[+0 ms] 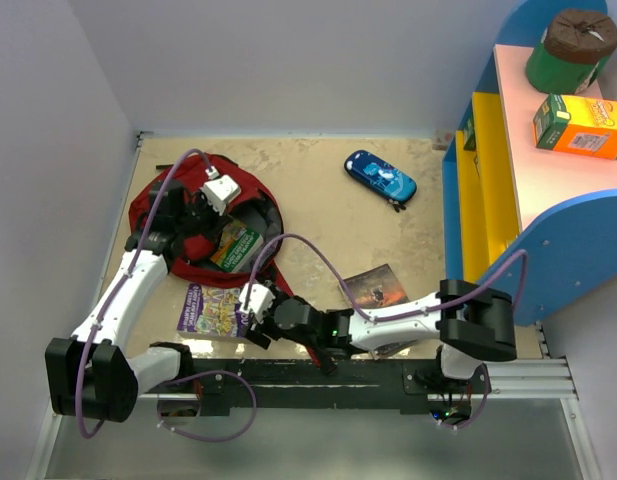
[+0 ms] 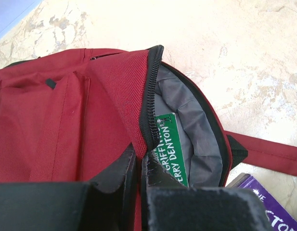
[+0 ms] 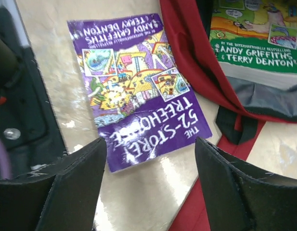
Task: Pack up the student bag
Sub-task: Pick up the book from the center of the board.
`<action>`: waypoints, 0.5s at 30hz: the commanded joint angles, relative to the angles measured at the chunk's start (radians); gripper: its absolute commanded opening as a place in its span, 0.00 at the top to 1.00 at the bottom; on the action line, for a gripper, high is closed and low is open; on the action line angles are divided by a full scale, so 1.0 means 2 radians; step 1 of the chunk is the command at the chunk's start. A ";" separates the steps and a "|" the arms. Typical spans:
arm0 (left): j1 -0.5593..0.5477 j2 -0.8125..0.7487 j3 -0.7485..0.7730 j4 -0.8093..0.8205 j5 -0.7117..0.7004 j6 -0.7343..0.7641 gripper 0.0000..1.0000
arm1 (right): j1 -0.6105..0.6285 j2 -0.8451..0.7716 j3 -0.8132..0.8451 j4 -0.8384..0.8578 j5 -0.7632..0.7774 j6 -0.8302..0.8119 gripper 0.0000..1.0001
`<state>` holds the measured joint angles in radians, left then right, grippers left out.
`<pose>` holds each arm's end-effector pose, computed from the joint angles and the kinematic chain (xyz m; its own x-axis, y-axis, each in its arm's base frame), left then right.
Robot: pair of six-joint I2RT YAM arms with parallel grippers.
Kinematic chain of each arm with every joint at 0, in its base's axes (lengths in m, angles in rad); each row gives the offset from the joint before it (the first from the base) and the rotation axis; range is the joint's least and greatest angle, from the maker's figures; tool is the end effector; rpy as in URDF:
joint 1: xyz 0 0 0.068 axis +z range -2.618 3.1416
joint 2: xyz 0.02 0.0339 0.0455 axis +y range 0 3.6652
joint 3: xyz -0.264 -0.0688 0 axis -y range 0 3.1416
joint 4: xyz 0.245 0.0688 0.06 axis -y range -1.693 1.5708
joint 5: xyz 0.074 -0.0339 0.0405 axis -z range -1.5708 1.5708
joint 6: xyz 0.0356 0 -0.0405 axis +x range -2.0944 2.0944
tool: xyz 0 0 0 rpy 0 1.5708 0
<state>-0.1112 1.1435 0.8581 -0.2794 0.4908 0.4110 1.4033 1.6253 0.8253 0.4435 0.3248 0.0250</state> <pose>0.2482 -0.0446 0.2859 -0.2905 0.3870 -0.8751 0.6650 0.7393 0.1062 0.0694 0.3423 0.2056 -0.0803 -0.3327 -0.9396 -0.8829 0.4613 -0.0879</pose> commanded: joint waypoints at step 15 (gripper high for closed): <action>0.000 -0.002 0.018 -0.001 0.038 0.008 1.00 | 0.020 0.155 0.146 -0.031 -0.093 -0.175 0.18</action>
<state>-0.1112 1.1461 0.8581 -0.3061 0.5064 0.4118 1.4349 1.9198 1.0607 0.4057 0.1841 -0.2535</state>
